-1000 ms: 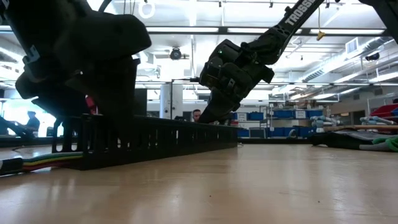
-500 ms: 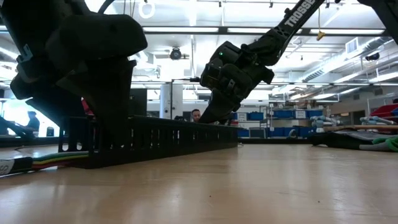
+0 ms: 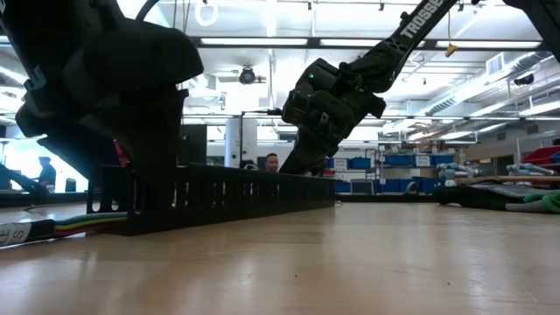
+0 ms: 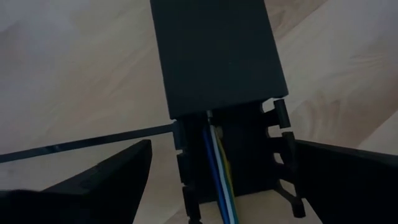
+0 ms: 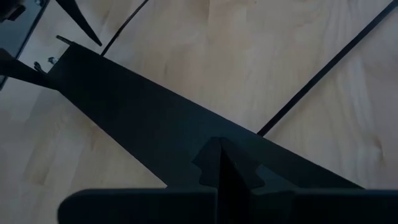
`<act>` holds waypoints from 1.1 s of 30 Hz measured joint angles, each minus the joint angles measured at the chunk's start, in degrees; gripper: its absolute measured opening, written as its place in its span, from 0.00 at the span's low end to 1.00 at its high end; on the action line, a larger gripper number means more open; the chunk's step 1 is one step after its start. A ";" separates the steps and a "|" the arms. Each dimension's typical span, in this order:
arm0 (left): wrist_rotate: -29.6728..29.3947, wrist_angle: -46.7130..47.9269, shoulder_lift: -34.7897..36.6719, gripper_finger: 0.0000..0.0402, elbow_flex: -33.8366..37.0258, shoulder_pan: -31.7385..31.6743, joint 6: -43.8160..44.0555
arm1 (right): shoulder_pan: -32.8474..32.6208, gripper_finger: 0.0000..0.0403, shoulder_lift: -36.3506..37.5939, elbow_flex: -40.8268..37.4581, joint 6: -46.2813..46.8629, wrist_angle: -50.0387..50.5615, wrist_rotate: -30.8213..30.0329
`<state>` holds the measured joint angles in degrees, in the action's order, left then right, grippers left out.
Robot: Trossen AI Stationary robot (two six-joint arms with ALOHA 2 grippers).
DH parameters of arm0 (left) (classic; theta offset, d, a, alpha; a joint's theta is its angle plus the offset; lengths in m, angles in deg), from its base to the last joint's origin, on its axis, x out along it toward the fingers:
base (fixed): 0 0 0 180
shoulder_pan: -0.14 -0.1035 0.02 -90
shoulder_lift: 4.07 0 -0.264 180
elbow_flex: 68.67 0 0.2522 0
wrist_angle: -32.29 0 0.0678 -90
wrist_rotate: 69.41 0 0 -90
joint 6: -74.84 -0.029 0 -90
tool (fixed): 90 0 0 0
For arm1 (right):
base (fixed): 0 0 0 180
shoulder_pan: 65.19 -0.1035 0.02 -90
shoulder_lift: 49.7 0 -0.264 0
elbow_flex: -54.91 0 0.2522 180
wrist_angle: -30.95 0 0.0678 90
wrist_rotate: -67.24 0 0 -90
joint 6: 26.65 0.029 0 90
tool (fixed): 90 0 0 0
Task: Ziptie cables
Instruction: Insert the black cover of the black cable duct
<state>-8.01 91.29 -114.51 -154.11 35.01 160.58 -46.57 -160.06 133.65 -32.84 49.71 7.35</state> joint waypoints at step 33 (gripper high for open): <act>1.46 4.34 0.00 0.87 -3.10 -1.51 -4.11 | -0.01 0.00 0.09 0.02 0.32 0.92 -1.62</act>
<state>-6.55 95.63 -114.50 -157.22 33.51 156.46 -46.58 -159.98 133.67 -32.52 50.63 5.73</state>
